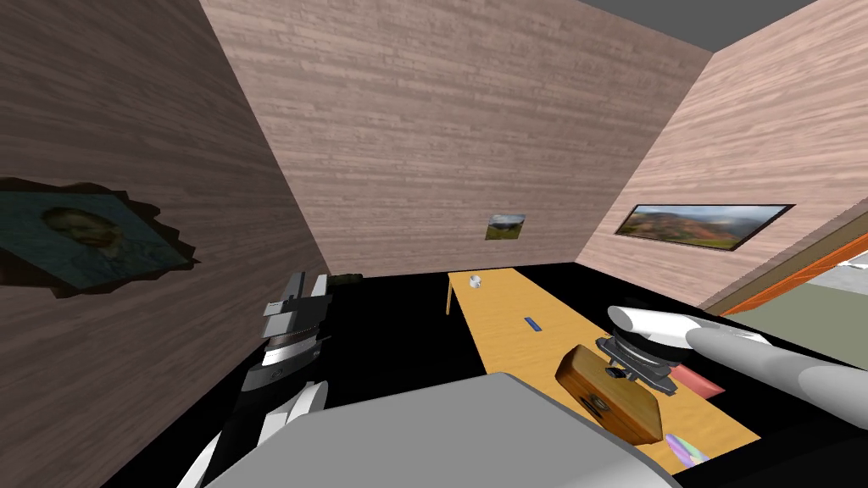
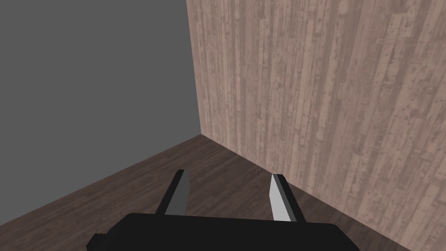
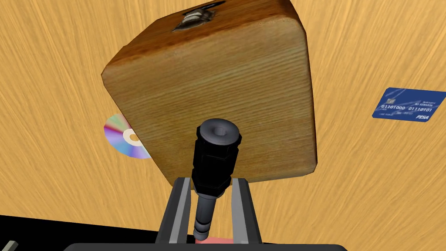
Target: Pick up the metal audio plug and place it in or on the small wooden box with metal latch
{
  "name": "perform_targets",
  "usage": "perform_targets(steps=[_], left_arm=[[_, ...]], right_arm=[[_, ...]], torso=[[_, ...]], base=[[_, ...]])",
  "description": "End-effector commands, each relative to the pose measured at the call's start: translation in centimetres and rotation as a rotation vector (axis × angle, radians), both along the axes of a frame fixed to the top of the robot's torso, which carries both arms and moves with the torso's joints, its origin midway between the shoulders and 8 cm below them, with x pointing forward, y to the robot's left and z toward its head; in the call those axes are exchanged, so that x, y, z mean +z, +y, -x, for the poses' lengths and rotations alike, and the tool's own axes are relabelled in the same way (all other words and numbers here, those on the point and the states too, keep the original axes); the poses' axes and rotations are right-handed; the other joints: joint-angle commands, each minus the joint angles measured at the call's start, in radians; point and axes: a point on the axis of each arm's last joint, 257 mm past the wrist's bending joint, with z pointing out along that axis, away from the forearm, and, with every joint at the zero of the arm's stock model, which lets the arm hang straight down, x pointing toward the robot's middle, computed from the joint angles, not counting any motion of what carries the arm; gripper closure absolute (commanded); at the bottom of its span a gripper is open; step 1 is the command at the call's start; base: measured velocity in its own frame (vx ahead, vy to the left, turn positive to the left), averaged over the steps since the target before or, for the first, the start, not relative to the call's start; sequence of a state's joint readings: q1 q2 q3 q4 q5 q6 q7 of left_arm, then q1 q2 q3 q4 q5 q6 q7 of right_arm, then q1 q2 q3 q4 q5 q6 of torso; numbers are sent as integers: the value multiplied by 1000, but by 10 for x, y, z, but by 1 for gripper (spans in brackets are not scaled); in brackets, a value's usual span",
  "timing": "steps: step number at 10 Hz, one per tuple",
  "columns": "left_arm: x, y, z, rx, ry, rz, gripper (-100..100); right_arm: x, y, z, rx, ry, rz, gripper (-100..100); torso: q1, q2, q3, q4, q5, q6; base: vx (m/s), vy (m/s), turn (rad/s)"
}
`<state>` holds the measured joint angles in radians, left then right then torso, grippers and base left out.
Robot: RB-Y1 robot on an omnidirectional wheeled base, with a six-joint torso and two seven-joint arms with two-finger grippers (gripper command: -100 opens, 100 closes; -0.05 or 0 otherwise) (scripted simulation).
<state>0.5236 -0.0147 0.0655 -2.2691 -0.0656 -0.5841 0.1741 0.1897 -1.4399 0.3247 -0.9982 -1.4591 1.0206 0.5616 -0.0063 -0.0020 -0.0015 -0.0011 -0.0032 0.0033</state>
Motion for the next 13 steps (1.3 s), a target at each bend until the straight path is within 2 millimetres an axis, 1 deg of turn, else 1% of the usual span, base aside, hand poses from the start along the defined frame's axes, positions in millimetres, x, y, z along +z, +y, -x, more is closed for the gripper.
perform_targets(steps=[1, 5, 6, 7, 8, 11, 12, 13], left_arm=[[0, 0, 0, 0, 0, 0, 0], [0, 0, 0, 0, 0, 0, 0], [0, 0, 0, 0, 0, 0, 0], [0, 0, 0, 0, 0, 0, 0], [0, 0, 0, 0, 0, 0, 0], [0, 0, 0, 0, 0, 0, 0], [0, 0, 0, 0, 0, 0, 0], [0, 0, 0, 0, 0, 0, 0]], right_arm=[[0, 0, 0, 0, 0, 0, -100], [0, 0, 0, 0, 0, 0, -100], [0, 0, 0, 0, 0, 0, 0], [12, 0, -6, -2, -3, 1, -100], [18, 0, -9, -4, -3, 2, -100], [52, 2, -24, -9, -5, 3, -100], [47, 3, -21, -7, -6, 4, -100], [48, 3, -21, -8, -5, 3, 0]], torso=[[0, 0, 0, 0, 0, 0], [5, 0, 0, 0, 1, 0], [5, 0, 0, 0, 1, 0], [5, 0, 0, 0, 1, 0], [5, 1, 1, 0, 2, 0], [5, 5, 3, 1, 2, 0], [5, 5, 3, 1, 2, 0], [5, 3, 2, 1, 1, 0]], base=[[1, -11, 0], [0, 0, 0], [0, 0, 0], [-24, -5, 18], [-41, -11, 24], [-68, -4, 24], [-32, 2, 6], [-6, 1, -2]])
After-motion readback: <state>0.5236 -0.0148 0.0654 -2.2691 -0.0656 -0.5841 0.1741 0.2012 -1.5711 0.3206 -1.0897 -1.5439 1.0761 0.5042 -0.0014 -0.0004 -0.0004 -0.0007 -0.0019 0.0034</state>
